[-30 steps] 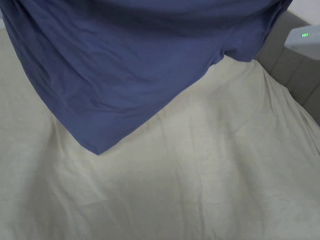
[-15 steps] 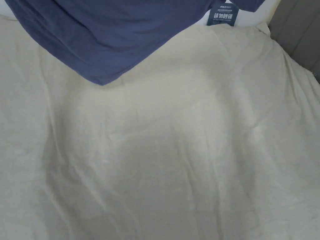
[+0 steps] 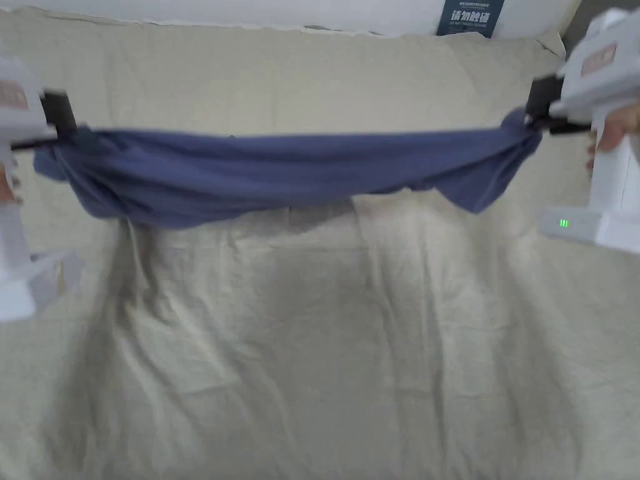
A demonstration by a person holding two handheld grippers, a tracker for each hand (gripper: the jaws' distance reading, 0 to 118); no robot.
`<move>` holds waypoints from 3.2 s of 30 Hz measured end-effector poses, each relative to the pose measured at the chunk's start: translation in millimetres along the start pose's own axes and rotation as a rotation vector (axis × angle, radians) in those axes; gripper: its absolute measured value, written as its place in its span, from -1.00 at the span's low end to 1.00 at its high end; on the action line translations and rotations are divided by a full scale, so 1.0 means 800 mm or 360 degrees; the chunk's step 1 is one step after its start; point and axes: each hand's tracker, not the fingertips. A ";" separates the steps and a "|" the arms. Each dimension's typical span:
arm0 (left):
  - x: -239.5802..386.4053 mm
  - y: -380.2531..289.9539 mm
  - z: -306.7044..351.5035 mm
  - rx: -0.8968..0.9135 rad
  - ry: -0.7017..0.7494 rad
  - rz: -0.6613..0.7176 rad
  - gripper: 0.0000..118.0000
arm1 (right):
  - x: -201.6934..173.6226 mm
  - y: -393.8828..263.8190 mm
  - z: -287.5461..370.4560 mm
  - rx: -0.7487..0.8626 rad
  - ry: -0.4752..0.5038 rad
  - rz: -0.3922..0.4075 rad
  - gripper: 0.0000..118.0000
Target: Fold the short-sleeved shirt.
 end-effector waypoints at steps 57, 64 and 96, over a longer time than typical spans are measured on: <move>0.066 -0.206 0.243 0.0677 -0.0123 -0.0475 -1.00 | -0.050 -0.342 0.293 0.0855 0.0135 0.0170 -0.98; 0.106 -0.108 0.170 0.0501 -0.0305 -0.0565 -1.00 | -0.028 -0.326 0.275 0.0839 0.0135 0.0135 -0.98; 0.239 0.020 -0.381 -0.0640 -0.0566 -0.0986 -0.69 | 0.031 -0.250 0.040 0.0354 -0.0027 0.0042 -0.98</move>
